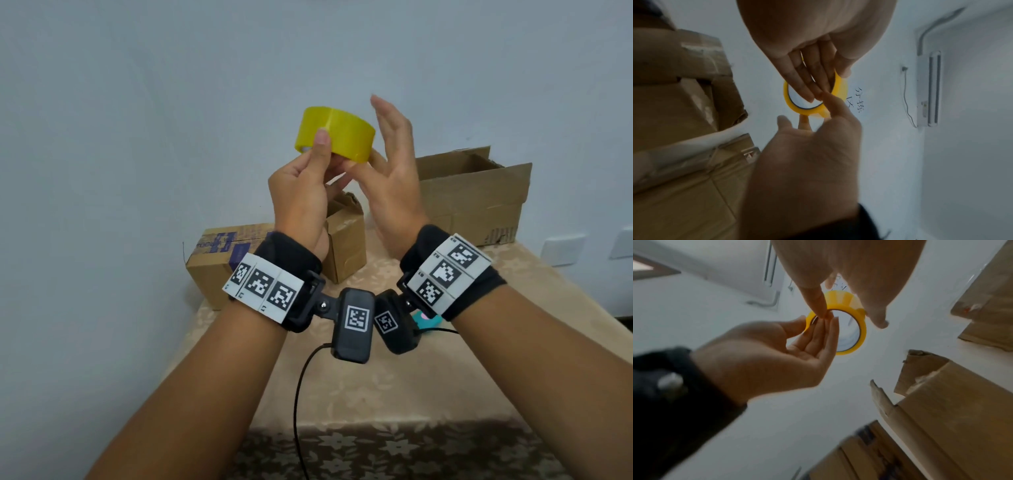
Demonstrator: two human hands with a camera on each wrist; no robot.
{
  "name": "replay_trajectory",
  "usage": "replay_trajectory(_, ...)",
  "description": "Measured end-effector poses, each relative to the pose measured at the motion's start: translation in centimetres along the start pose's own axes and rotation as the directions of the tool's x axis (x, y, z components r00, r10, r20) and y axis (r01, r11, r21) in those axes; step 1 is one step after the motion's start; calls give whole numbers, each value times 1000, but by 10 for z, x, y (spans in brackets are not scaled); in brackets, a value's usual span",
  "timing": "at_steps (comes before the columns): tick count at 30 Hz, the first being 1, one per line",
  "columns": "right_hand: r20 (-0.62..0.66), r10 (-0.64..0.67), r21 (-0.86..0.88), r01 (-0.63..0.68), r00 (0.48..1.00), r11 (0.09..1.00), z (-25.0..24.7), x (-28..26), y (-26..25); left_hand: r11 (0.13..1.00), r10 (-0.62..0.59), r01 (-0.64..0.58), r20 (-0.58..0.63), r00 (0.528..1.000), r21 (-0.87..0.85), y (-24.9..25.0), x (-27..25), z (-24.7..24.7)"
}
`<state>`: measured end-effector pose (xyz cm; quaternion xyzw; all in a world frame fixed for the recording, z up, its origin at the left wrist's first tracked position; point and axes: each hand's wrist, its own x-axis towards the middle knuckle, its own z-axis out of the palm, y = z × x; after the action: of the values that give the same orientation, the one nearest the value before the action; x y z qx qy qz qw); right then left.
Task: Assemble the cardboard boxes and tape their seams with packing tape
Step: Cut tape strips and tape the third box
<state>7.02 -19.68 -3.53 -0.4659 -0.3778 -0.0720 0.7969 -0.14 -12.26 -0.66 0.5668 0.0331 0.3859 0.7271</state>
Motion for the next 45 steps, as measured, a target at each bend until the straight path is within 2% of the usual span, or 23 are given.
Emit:
replay_trajectory(2, -25, -41, -128, 38, 999, 991, 0, -6, 7, 998, -52, 50, -48, 998, -47, 0, 0, 1)
replay_trajectory(6, -43, -96, -170, 88, 994, 982, -4, -9, 15, 984, -150, 138, -108, 983, -109, -1, 0, -1)
replay_trajectory(17, -54, -92, -107, 85, 994, 991, -11, -3, 11, 989, -124, 111, -133, 983, -99, 1, 0, -2)
replay_trajectory(30, 1, -185, -254, 179, 983, 950, -17, 2, 11, 986, -146, 134, -114, 983, -102, 1, -3, 2)
replay_trajectory(35, 43, -308, -384, 301, 950, 873, -18, 3, 14, 980, -167, 154, -105, 980, -123, 1, -5, 3)
replay_trajectory(45, 45, -222, -308, 224, 974, 925, -16, -3, 17, 962, -230, 204, -137, 963, -181, 5, -3, 2)
